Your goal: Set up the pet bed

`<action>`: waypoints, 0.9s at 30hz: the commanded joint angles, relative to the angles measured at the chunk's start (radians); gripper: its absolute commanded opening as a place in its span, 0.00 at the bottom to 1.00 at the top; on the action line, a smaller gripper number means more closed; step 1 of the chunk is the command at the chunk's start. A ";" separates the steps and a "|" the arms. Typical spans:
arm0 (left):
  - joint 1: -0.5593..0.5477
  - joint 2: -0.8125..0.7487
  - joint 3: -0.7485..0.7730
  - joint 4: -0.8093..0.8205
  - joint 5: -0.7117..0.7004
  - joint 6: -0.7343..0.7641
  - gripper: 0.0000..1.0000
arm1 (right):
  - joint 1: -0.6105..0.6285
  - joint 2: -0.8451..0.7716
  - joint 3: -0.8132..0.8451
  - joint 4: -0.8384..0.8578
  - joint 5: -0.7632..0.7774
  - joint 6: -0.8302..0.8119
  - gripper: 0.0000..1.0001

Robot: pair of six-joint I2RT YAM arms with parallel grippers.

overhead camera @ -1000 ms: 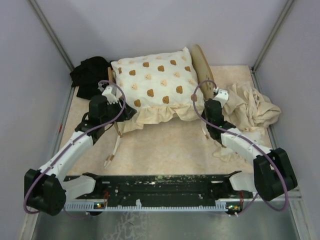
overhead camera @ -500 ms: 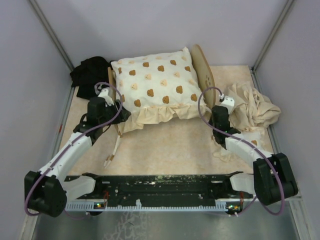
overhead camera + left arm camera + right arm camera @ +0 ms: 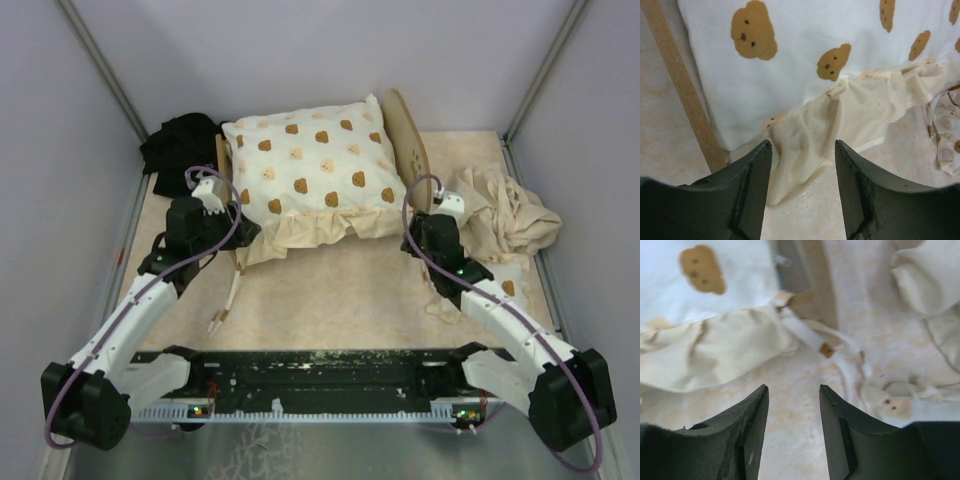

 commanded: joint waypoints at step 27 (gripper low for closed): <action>-0.108 0.071 -0.082 0.091 0.028 -0.070 0.44 | 0.300 0.359 0.153 0.326 0.035 0.045 0.57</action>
